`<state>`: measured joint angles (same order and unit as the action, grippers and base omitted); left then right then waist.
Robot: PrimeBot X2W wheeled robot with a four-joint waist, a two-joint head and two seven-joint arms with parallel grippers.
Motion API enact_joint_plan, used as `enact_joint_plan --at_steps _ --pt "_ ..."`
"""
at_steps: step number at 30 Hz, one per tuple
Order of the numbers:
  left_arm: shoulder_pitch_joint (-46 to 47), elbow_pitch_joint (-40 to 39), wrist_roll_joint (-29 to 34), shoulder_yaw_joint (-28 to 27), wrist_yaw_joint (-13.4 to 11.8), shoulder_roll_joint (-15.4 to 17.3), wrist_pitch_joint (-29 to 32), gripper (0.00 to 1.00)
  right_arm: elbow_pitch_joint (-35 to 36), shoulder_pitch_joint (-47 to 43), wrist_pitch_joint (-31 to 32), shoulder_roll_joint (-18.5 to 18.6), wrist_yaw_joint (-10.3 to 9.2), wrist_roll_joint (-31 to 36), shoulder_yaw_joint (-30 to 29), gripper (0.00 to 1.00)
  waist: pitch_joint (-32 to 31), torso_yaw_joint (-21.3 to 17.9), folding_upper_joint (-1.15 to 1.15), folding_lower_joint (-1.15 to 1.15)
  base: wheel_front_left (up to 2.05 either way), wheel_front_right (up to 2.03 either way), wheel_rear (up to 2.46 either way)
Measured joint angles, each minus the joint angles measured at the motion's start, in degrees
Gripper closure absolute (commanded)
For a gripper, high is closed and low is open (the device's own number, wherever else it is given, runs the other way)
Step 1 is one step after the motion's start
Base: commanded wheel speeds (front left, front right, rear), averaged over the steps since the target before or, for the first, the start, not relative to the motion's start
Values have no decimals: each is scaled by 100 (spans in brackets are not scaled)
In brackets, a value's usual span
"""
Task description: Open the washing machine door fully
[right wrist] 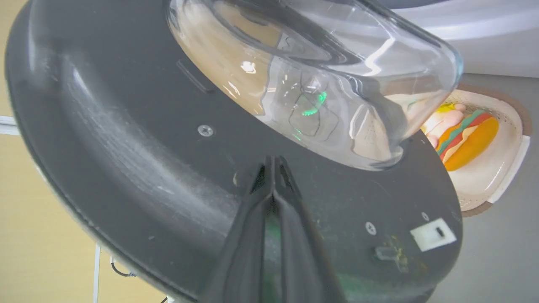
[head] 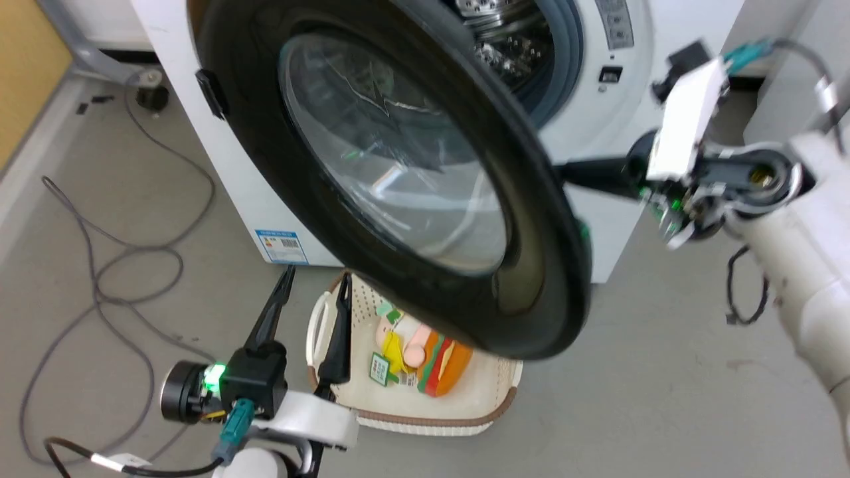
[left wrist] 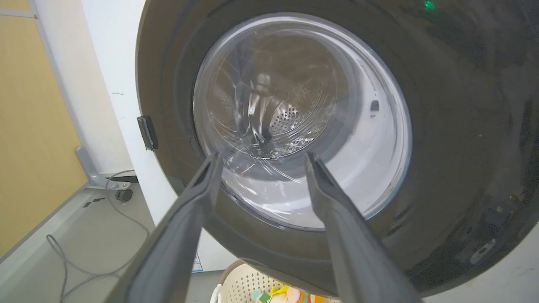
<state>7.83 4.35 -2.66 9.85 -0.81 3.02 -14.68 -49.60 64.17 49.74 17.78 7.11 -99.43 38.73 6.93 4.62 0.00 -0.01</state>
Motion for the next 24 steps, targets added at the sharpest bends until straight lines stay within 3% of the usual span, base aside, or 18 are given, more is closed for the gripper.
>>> enact_joint_plan --at_steps 24 --pt "-450 241 47 -142 57 92 -1 0 1852 -1775 -331 -336 0 -884 587 100 -433 50 0 0 0 0 0"
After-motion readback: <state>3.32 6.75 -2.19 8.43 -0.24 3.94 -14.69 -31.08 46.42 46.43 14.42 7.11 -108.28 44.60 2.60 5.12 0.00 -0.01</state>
